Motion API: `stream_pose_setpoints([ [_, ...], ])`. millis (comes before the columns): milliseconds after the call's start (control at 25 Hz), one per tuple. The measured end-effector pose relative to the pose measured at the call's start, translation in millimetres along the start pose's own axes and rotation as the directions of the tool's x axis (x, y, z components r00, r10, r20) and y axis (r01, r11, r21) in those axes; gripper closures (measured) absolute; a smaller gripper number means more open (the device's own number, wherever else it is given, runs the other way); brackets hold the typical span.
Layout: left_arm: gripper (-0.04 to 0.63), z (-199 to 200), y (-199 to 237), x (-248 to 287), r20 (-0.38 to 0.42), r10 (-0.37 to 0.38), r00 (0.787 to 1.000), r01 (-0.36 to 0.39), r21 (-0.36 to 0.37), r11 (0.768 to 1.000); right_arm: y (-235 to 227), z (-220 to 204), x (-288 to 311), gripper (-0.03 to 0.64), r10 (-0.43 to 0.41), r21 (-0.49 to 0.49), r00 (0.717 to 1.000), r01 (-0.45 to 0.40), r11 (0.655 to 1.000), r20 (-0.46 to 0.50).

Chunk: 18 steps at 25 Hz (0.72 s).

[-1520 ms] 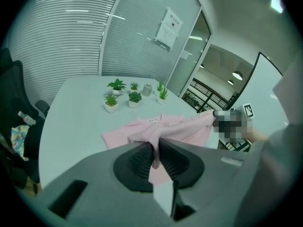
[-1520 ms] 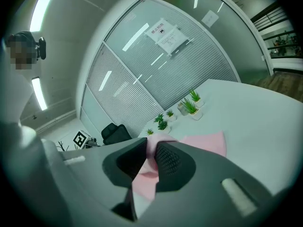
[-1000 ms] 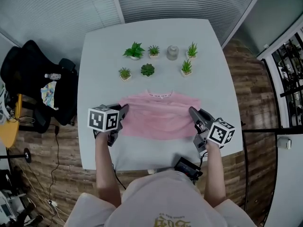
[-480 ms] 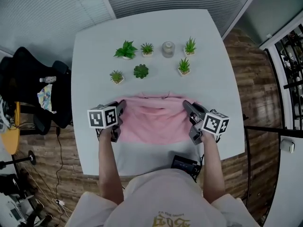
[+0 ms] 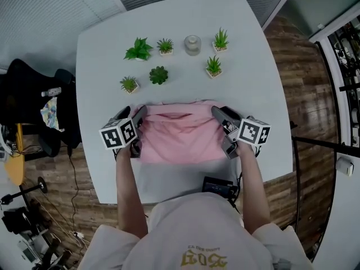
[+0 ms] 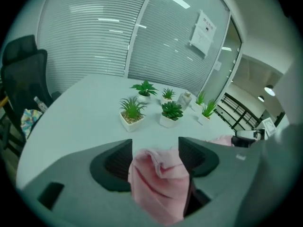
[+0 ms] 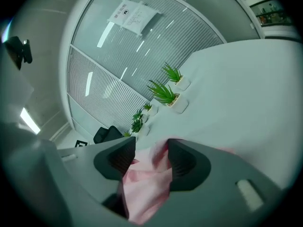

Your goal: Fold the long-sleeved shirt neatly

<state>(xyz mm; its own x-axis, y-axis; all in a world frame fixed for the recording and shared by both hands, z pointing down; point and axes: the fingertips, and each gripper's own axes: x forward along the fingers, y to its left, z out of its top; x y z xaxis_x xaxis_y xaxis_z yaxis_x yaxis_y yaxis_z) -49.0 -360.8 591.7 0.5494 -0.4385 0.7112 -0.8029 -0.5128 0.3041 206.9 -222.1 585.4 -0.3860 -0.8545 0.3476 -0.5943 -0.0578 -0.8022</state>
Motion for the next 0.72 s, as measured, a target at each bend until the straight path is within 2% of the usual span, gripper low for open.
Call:
stream_pose_setpoints([
  [120,0.248,6,4,-9,0.043,0.053,0.998,-0.054,0.029,0.998,6,-2,-5,0.342,-0.044,-0.101,0.999,0.043,0.994,-0.006],
  [360,0.250,4,-16,-26,0.052,0.031,0.998,-0.036,0.097,0.995,20,1,-30,0.330,-0.099,-0.225,0.995,0.100,0.969,0.015],
  [520,0.311,-2,-42,-45,0.065,-0.007,0.998,-0.004,0.172,0.985,40,0,-50,0.342,-0.124,-0.301,0.990,0.138,0.943,0.067],
  [640,0.384,0,-57,-66,0.129,-0.029,0.991,0.003,0.193,0.981,62,-2,-61,0.367,-0.111,-0.328,0.987,0.144,0.934,0.117],
  [720,0.405,-1,-65,-79,0.151,-0.050,0.987,0.019,0.202,0.979,76,-2,-68,0.407,-0.111,-0.354,0.982,0.160,0.922,0.154],
])
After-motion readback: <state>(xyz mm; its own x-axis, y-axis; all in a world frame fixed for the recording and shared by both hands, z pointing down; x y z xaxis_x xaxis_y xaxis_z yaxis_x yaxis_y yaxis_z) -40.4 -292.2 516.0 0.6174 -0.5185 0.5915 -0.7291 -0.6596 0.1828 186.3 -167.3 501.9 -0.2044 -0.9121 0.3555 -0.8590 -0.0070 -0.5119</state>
